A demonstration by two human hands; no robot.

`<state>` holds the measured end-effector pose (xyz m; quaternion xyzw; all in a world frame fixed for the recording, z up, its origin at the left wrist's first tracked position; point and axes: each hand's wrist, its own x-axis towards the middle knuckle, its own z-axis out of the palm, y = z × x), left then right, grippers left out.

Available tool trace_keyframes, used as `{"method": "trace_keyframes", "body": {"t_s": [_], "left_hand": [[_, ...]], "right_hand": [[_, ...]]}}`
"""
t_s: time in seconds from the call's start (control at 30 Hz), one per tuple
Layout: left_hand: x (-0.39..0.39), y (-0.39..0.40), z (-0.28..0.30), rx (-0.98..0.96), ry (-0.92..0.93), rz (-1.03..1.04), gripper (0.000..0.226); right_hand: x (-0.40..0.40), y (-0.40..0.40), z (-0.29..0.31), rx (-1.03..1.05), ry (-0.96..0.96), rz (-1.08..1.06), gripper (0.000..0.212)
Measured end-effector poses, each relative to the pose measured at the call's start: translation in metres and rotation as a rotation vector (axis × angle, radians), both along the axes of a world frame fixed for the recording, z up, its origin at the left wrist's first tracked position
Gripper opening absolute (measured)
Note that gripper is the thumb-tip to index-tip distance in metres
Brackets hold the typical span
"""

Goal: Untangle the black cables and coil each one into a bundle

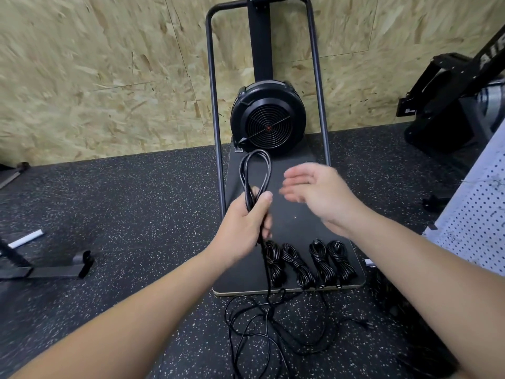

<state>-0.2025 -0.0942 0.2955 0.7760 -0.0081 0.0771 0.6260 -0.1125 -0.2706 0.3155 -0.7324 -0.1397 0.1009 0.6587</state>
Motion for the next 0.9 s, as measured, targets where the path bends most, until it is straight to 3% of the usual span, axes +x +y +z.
{"method": "trace_keyframes", "body": {"t_s": [0.07,0.13,0.23,0.33,0.43,0.57,0.67,0.73,0.8,0.9], "left_hand": [[0.003,0.004,0.004,-0.046,-0.016,0.047,0.035],[0.004,0.007,0.005,-0.06,-0.054,0.086,0.046],[0.007,0.009,0.004,-0.162,-0.072,0.128,0.047],[0.01,0.014,0.009,-0.247,-0.114,0.189,0.028],[0.012,0.026,0.014,-0.281,-0.119,0.248,0.024],[0.017,0.048,0.013,-0.251,-0.1,0.334,0.028],[0.021,0.054,0.006,-0.099,-0.037,0.34,0.031],[0.023,0.053,0.002,-0.002,0.021,0.29,0.03],[0.024,0.055,0.001,0.019,0.06,0.231,0.033],[0.023,0.056,0.015,-0.04,0.111,0.176,0.039]], "right_hand": [[-0.012,0.005,-0.012,-0.228,0.012,0.2,0.046],[-0.025,0.014,-0.031,-0.329,0.052,0.382,0.045],[-0.036,0.025,-0.053,-0.322,0.14,0.485,0.043],[-0.038,0.029,-0.06,-0.326,0.174,0.51,0.036],[-0.038,0.03,-0.055,-0.264,0.233,0.41,0.028],[-0.032,0.028,-0.031,-0.226,0.134,0.312,0.018],[-0.034,0.026,-0.005,-0.219,0.036,0.367,0.016],[-0.043,0.027,0.008,-0.073,0.059,0.464,0.013],[-0.051,0.026,0.013,0.105,0.119,0.537,0.026],[-0.047,0.021,0.011,0.199,0.072,0.487,0.039]]}}
